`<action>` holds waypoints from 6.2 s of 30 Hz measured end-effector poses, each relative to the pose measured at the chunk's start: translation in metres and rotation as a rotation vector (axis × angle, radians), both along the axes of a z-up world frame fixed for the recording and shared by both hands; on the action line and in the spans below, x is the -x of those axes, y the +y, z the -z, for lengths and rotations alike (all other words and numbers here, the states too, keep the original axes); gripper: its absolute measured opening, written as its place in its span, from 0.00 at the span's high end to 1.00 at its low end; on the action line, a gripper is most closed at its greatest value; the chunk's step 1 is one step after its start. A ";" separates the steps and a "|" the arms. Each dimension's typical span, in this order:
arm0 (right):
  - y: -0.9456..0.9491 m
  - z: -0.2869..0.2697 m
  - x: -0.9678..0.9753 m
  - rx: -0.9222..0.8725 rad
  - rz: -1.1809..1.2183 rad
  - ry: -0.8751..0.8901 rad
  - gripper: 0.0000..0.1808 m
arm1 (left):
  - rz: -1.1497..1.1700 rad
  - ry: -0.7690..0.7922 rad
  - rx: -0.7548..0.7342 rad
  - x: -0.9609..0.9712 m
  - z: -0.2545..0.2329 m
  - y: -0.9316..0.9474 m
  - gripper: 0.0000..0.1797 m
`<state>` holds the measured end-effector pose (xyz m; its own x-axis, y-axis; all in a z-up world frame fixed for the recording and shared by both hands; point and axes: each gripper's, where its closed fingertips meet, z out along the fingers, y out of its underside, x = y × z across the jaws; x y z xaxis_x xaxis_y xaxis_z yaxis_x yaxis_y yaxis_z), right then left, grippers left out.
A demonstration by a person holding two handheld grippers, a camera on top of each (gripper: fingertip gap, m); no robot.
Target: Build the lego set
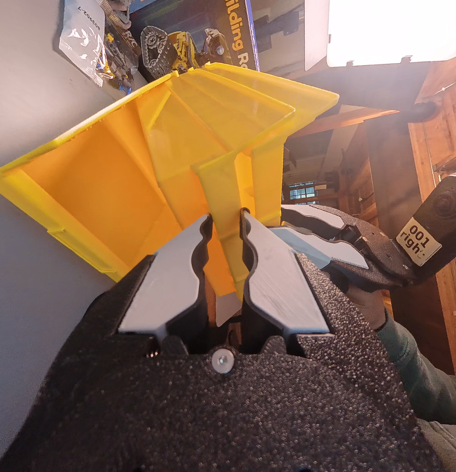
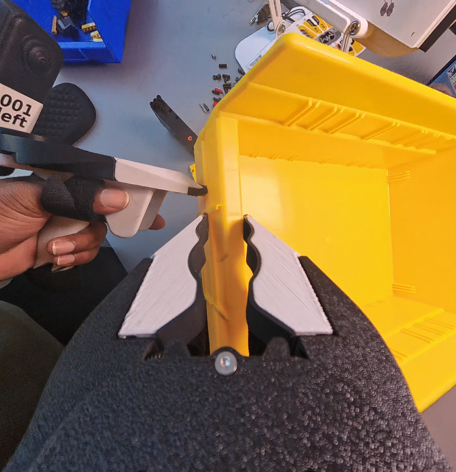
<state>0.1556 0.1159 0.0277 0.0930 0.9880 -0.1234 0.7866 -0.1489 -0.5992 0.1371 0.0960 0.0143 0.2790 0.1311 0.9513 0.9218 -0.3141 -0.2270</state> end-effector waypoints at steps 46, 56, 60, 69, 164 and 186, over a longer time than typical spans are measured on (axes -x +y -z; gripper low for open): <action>0.019 -0.056 -0.014 0.417 -0.093 -0.046 0.92 | 0.192 -0.145 -0.436 -0.030 -0.052 0.009 0.96; -0.002 -0.054 -0.038 0.519 -0.341 -0.171 0.86 | 0.343 0.015 -0.458 -0.030 -0.091 0.022 0.97; 0.000 -0.079 -0.032 0.653 -0.304 -0.046 0.88 | 0.399 0.091 -0.503 -0.027 -0.122 0.026 0.97; -0.010 -0.184 -0.032 0.649 -0.171 0.333 0.89 | 0.656 0.406 -0.510 -0.037 -0.229 0.011 0.97; 0.082 0.155 -0.132 0.589 0.822 -0.110 0.89 | -0.284 0.683 -0.442 0.158 -0.284 -0.275 0.97; -0.227 -0.143 0.298 0.228 -0.571 0.125 0.63 | -0.075 0.571 -0.652 0.311 -0.211 -0.206 0.96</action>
<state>-0.1423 -0.1116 0.1704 -0.4701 0.8254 -0.3124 0.7060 0.1393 -0.6943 -0.1742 -0.1103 0.2255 0.7487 -0.3541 0.5604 0.6252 0.0962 -0.7745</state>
